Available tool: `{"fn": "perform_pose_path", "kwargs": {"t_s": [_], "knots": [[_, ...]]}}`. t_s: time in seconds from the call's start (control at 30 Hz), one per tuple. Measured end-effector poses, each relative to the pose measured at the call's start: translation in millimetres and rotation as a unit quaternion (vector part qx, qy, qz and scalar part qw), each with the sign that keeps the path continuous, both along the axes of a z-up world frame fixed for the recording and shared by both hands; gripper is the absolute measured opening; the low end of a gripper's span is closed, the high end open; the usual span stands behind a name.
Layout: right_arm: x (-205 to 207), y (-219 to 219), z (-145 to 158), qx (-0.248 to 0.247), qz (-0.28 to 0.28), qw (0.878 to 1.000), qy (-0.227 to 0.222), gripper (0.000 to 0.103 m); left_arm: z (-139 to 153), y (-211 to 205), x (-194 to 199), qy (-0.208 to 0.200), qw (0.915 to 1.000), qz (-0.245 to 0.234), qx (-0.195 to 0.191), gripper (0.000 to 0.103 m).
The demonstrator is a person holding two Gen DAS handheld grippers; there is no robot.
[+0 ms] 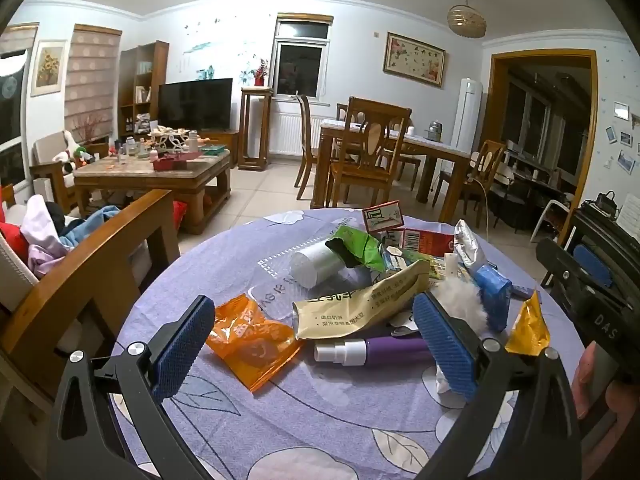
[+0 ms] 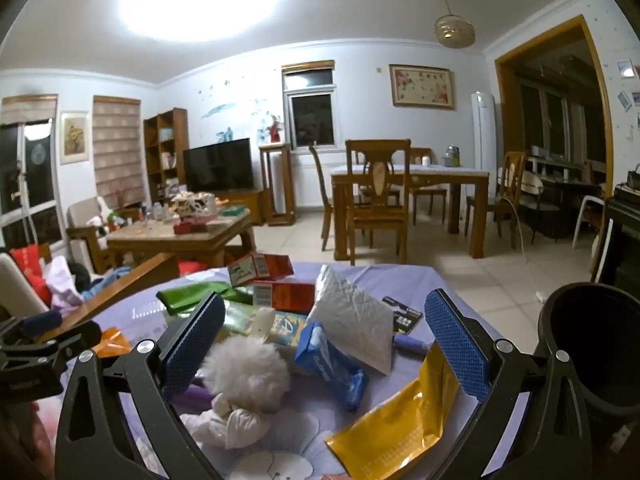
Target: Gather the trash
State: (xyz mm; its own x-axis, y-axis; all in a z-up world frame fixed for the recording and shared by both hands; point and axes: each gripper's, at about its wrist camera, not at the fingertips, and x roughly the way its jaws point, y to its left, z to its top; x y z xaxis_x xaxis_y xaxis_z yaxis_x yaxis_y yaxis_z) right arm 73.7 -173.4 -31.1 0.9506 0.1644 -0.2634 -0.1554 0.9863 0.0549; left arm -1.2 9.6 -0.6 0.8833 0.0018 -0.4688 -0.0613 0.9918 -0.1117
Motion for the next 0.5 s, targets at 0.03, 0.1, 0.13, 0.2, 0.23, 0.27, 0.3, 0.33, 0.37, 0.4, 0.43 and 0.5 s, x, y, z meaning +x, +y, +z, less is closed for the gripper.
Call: {"fn": "perform_pose_path", "kwargs": {"t_s": [0.03, 0.1, 0.13, 0.2, 0.23, 0.27, 0.3, 0.33, 0.37, 0.4, 0.43, 0.5], "knots": [[0.3, 0.2, -0.1, 0.0, 0.0, 1.0, 0.0, 0.099, 0.2, 0.2, -0.1, 0.0, 1.0, 0.0, 0.0, 0.098], [0.7, 0.5, -0.6, -0.001, 0.001, 1.0, 0.001, 0.099, 0.1, 0.0, -0.1, 0.0, 1.0, 0.0, 0.0, 0.098], [0.7, 0.5, -0.6, -0.001, 0.001, 1.0, 0.001, 0.099, 0.0, 0.0, -0.1, 0.0, 1.0, 0.0, 0.0, 0.098], [0.4, 0.2, -0.6, -0.001, 0.001, 1.0, 0.0, 0.099, -0.1, -0.1, 0.0, 0.0, 1.0, 0.0, 0.0, 0.098], [0.3, -0.1, -0.6, 0.0, 0.001, 1.0, 0.0, 0.099, -0.2, -0.1, 0.0, 0.0, 1.0, 0.0, 0.0, 0.098], [0.1, -0.2, -0.6, 0.0, 0.001, 1.0, 0.0, 0.099, -0.3, -0.1, -0.1, 0.0, 1.0, 0.0, 0.0, 0.098], [0.0, -0.4, -0.5, 0.0, 0.001, 1.0, 0.001, 0.099, -0.3, -0.2, 0.0, -0.001, 1.0, 0.0, 0.0, 0.098], [1.7, 0.9, -0.5, 0.0, 0.0, 1.0, 0.0, 0.099, -0.4, -0.3, -0.1, -0.001, 1.0, 0.0, 0.0, 0.098], [1.6, 0.8, -0.7, 0.0, 0.0, 1.0, -0.001, 0.099, -0.4, -0.3, 0.0, -0.001, 1.0, 0.0, 0.0, 0.098], [1.6, 0.6, -0.7, 0.0, 0.0, 1.0, 0.0, 0.099, -0.4, -0.4, 0.1, -0.001, 1.0, 0.0, 0.0, 0.098], [1.6, 0.3, -0.6, 0.0, 0.0, 1.0, 0.0, 0.099, -0.6, -0.5, 0.0, -0.001, 1.0, 0.0, 0.0, 0.098], [1.3, 0.0, -0.3, 0.0, 0.0, 1.0, 0.0, 0.099, -0.6, -0.6, 0.0, -0.001, 1.0, 0.0, 0.0, 0.098]]}}
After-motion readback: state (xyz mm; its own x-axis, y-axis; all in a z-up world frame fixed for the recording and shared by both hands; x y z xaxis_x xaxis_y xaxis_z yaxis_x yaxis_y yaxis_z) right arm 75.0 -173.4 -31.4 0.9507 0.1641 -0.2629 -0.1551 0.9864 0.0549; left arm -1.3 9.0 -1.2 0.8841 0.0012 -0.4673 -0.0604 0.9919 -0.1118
